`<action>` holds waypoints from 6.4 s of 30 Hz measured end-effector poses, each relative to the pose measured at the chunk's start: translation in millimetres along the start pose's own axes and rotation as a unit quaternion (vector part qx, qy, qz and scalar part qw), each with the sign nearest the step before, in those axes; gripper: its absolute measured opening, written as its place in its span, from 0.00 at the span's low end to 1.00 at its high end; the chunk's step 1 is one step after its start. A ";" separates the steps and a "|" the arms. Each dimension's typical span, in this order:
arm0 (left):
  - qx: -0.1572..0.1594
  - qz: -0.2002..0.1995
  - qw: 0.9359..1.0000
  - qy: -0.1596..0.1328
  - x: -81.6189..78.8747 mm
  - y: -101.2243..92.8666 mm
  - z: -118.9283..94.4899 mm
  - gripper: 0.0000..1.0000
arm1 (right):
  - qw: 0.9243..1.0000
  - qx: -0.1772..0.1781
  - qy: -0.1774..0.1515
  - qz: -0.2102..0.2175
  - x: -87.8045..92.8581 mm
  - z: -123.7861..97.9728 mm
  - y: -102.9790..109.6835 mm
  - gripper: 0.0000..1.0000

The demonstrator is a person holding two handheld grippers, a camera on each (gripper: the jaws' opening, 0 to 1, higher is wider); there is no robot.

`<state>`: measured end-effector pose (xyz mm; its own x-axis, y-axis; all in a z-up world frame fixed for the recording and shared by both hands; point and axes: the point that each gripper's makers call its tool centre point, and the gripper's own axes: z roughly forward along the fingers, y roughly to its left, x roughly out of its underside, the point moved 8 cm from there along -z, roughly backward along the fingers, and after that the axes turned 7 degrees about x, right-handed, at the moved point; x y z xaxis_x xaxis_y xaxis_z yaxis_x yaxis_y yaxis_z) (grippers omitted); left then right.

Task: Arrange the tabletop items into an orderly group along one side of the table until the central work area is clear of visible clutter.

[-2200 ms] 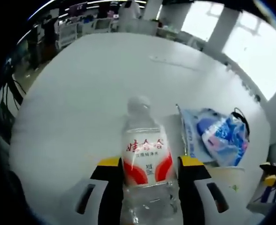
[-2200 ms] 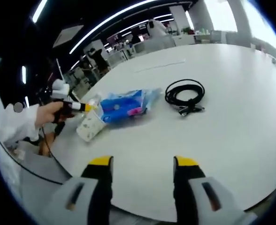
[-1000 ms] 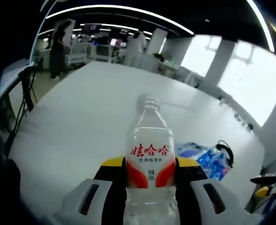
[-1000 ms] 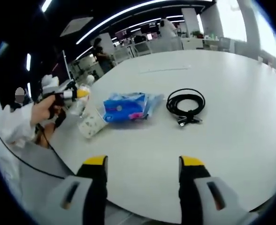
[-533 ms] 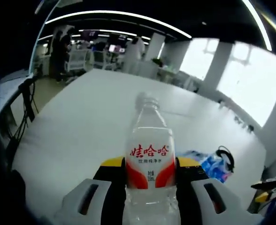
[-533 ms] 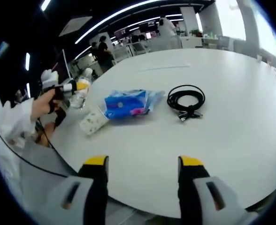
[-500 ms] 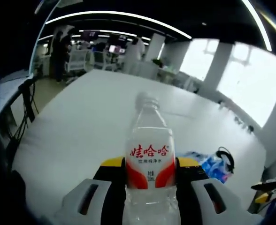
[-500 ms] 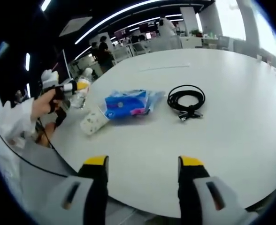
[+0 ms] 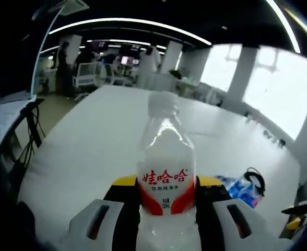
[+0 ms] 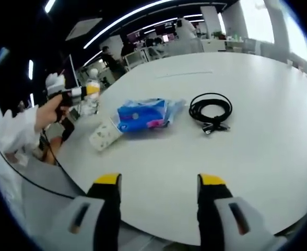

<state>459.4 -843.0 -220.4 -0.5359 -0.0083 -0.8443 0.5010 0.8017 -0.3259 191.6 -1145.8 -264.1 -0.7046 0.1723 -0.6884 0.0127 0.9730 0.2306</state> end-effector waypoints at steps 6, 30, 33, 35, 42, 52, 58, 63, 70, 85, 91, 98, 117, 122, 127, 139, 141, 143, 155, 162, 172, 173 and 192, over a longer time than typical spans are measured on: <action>0.001 0.008 1.000 0.002 -1.8 1.0 4.0 0.36 | 1.000 -0.002 0.004 0.002 3.0 2.4 -0.1 0.57; -0.015 0.070 0.997 -0.007 -7.0 15.4 27.3 0.35 | 0.999 0.002 0.005 0.032 10.0 -3.0 -5.3 0.55; -0.017 0.064 0.998 -0.008 -5.2 17.0 29.6 0.35 | 0.999 0.001 0.004 0.033 8.8 -4.3 -5.5 0.55; -0.015 0.068 0.998 -0.007 -3.3 17.0 32.5 0.35 | 0.999 0.002 0.004 0.033 8.4 -5.1 -6.6 0.55; -0.019 0.078 0.997 0.000 2.7 18.6 36.1 0.35 | 0.999 0.003 0.004 0.038 8.9 -6.6 -6.8 0.54; -0.020 0.067 0.998 -0.006 3.6 23.3 39.3 0.35 | 0.999 0.001 0.006 0.035 9.2 -7.0 -4.1 0.54; -0.019 0.067 0.997 -0.012 -0.3 23.1 42.2 0.35 | 0.999 0.000 0.012 0.034 11.8 -6.2 -2.8 0.54; -0.020 0.073 0.997 -0.007 3.1 23.2 44.8 0.35 | 0.999 -0.003 0.012 0.033 9.7 -5.1 -0.5 0.54; -0.023 0.073 0.997 0.001 10.3 24.4 45.5 0.36 | 0.999 -0.010 0.015 0.031 10.2 -2.9 3.2 0.55; -0.043 0.062 0.997 -0.014 17.9 20.7 35.5 0.36 | 0.999 -0.020 0.021 0.025 10.4 3.6 10.9 0.55; -0.044 0.065 0.997 -0.015 22.5 19.2 29.6 0.36 | 0.999 -0.019 0.020 0.026 13.1 2.3 10.2 0.56; -0.052 0.072 0.996 -0.019 29.3 14.8 24.6 0.36 | 0.999 -0.018 0.023 0.029 18.6 -1.2 10.3 0.56; -0.066 0.081 0.994 -0.035 34.0 12.2 21.7 0.36 | 0.999 -0.018 0.027 0.040 28.9 -3.1 9.3 0.57; -0.073 0.071 0.994 -0.043 35.2 12.6 21.0 0.37 | 0.999 -0.014 0.030 0.041 31.5 -3.1 8.1 0.57; -0.065 0.075 0.994 -0.038 35.4 12.6 22.7 0.38 | 0.999 -0.017 0.030 0.041 32.6 -3.8 11.4 0.57; -0.058 0.003 0.996 -0.075 39.3 18.0 12.8 0.94 | 0.999 -0.017 0.030 0.031 31.0 -5.8 14.2 0.59; -0.053 0.008 0.996 -0.075 36.9 17.0 12.9 0.94 | 0.999 -0.018 0.029 0.030 28.9 -5.7 16.5 0.59; -0.050 0.013 0.996 -0.078 34.4 15.2 12.2 0.95 | 0.999 -0.020 0.027 0.027 27.2 -5.8 19.3 0.59; -0.049 0.019 0.996 -0.068 33.6 12.9 8.8 0.93 | 0.999 -0.021 0.023 0.026 30.9 -9.1 22.4 0.59; -0.050 0.019 0.996 -0.066 33.1 14.6 1.7 0.92 | 0.999 -0.020 0.018 0.029 31.0 -10.1 21.7 0.59; -0.044 0.018 0.997 -0.062 34.9 12.5 -20.5 0.90 | 0.999 -0.021 0.005 0.040 35.5 -16.6 25.3 0.59; -0.043 0.017 0.997 -0.063 35.0 12.1 -22.3 0.90 | 0.999 -0.021 0.004 0.040 36.2 -17.7 25.8 0.59; -0.043 -0.001 0.997 -0.060 46.7 -8.8 -52.1 0.85 | 0.997 -0.020 -0.007 0.068 39.9 -44.4 6.5 0.58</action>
<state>394.5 -819.3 -234.8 -0.4485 -0.0773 -0.8905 0.4378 0.8496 -0.2942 132.1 -1139.5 -259.5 -0.6885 0.3042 -0.6583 0.0780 0.9336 0.3498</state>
